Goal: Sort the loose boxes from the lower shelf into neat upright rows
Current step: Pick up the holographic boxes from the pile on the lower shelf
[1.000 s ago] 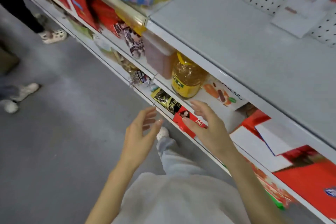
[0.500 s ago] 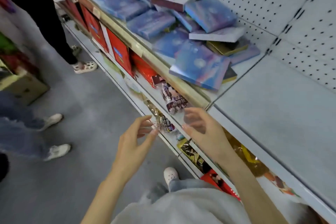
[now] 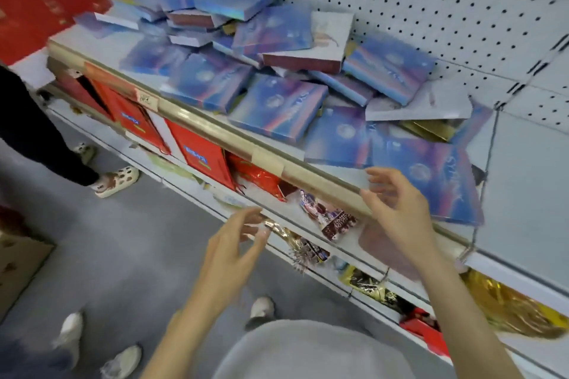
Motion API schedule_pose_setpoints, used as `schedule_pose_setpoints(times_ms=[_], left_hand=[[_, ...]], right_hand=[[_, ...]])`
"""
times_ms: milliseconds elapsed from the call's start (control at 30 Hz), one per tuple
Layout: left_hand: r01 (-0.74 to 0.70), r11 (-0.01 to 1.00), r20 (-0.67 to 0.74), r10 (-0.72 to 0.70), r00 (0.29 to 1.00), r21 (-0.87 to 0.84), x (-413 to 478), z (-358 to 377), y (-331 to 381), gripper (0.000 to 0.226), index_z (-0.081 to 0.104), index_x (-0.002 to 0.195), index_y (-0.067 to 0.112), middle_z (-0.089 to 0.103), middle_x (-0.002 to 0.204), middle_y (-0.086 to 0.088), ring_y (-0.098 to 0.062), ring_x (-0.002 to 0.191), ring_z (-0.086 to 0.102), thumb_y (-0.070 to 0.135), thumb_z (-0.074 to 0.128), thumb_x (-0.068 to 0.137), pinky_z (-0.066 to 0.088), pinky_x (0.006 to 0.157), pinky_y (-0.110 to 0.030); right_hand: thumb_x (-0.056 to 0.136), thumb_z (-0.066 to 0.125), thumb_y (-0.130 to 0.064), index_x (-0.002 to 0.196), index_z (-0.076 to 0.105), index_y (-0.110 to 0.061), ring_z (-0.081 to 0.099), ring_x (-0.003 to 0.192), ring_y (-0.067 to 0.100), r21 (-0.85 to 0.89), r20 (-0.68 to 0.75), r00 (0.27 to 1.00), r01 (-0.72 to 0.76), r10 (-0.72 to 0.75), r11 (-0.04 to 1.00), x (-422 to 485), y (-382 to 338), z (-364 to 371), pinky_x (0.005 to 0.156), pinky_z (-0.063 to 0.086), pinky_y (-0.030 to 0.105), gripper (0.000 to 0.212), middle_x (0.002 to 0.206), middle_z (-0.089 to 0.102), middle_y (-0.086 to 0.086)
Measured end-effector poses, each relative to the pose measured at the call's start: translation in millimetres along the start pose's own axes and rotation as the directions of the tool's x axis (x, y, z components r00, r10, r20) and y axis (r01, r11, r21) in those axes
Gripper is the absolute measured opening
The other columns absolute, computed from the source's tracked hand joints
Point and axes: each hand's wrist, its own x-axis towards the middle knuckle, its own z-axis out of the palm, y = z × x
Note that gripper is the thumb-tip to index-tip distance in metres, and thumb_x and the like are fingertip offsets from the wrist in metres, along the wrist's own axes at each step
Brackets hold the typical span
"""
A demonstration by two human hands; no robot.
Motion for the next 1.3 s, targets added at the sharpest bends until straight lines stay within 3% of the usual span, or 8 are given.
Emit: schedule_pose_setpoints(times_ms=[200, 433, 600, 833, 933, 1033, 1167, 1300], left_hand=[[-0.230, 0.967, 0.116, 0.217, 0.969, 0.111, 81, -27, -3, 0.035, 0.054, 0.123, 0.026, 0.056, 0.114, 0.012, -0.006, 0.107, 0.056, 0.040, 0.051, 0.091, 0.048, 0.093, -0.036], [-0.352, 0.917, 0.147, 0.328, 0.933, 0.190, 148, -14, 18, 0.039, 0.050, 0.131, 0.016, 0.049, 0.128, 0.003, -0.016, 0.121, 0.047, 0.028, 0.054, 0.095, 0.036, 0.103, -0.030], [-0.337, 0.877, 0.189, 0.287, 0.939, 0.344, 184, 8, 11, 0.066, 0.048, 0.136, 0.009, 0.045, 0.142, -0.012, -0.030, 0.134, 0.038, 0.056, 0.036, 0.090, 0.032, 0.110, -0.049], [-0.323, 0.866, 0.177, 0.275, 0.945, 0.383, 181, 20, 2, 0.072, 0.044, 0.141, 0.012, 0.035, 0.151, -0.014, -0.030, 0.142, 0.024, 0.058, 0.027, 0.089, 0.023, 0.114, -0.052], [-0.268, 0.911, 0.140, 0.235, 0.962, 0.313, 178, 22, 13, 0.074, 0.046, 0.140, 0.014, 0.034, 0.152, -0.008, -0.024, 0.143, 0.022, 0.060, 0.024, 0.087, 0.020, 0.116, -0.049], [-0.280, 0.933, 0.153, 0.249, 0.956, 0.225, 180, 26, 24, 0.069, 0.049, 0.137, 0.017, 0.036, 0.150, -0.002, -0.017, 0.142, 0.024, 0.059, 0.025, 0.087, 0.023, 0.115, -0.050], [-0.210, 0.978, 0.162, 0.206, 0.965, 0.002, 186, 32, 52, 0.051, 0.044, 0.136, 0.027, 0.041, 0.140, 0.015, 0.001, 0.132, 0.034, 0.056, 0.040, 0.094, 0.027, 0.114, -0.032], [-0.063, 0.949, 0.258, 0.147, 0.955, -0.308, 190, 35, 85, 0.035, 0.046, 0.130, 0.025, 0.055, 0.126, 0.009, 0.019, 0.106, 0.051, 0.029, 0.053, 0.095, 0.038, 0.088, -0.002]], right_hand=[[0.085, 0.070, -0.030, 0.123, 0.061, -0.016, 0.050, 0.113, 0.029, -0.412, -0.112, 0.992, -0.093, 0.050, 0.906, 1, 13, 5, 0.097, 0.036, 0.038, 0.041, 0.118, 0.058, 0.007], [0.078, 0.070, -0.049, 0.132, 0.052, -0.023, 0.036, 0.130, 0.038, -0.465, -0.399, 0.880, -0.437, 0.258, 0.770, 6, 28, -18, 0.104, 0.029, 0.052, 0.062, 0.140, 0.045, 0.011], [0.068, 0.073, -0.062, 0.140, 0.037, -0.026, 0.036, 0.130, 0.040, -0.224, -0.503, 0.741, -0.609, 0.445, 0.761, 11, 44, -38, 0.105, 0.032, 0.054, 0.089, 0.142, 0.040, 0.012], [0.066, 0.083, -0.047, 0.137, 0.037, -0.026, 0.058, 0.099, 0.033, -0.057, -0.485, 0.750, -0.541, 0.450, 0.839, 13, 45, -54, 0.075, 0.047, 0.038, 0.087, 0.112, 0.057, 0.010], [0.070, 0.085, -0.029, 0.127, 0.052, -0.021, 0.062, 0.084, 0.029, 0.204, -0.523, 0.699, -0.453, 0.488, 0.868, 14, 40, -65, 0.073, 0.046, 0.032, 0.066, 0.096, 0.063, 0.008], [0.077, 0.078, -0.013, 0.103, 0.065, -0.017, 0.062, 0.076, 0.023, 0.450, -0.462, 0.745, -0.270, 0.481, 0.851, 21, 29, -74, 0.063, 0.051, 0.026, 0.030, 0.089, 0.069, 0.003], [0.079, 0.073, -0.005, 0.086, 0.070, -0.020, 0.061, 0.064, 0.009, 0.489, -0.401, 0.832, -0.160, 0.383, 0.858, 43, 14, -74, 0.056, 0.051, 0.019, 0.017, 0.070, 0.071, -0.009], [0.068, 0.082, -0.013, 0.085, 0.071, -0.015, 0.064, 0.067, 0.013, 0.637, -0.313, 0.881, -0.083, 0.355, 0.766, 66, 0, -57, 0.062, 0.055, 0.025, 0.020, 0.076, 0.072, -0.001]])
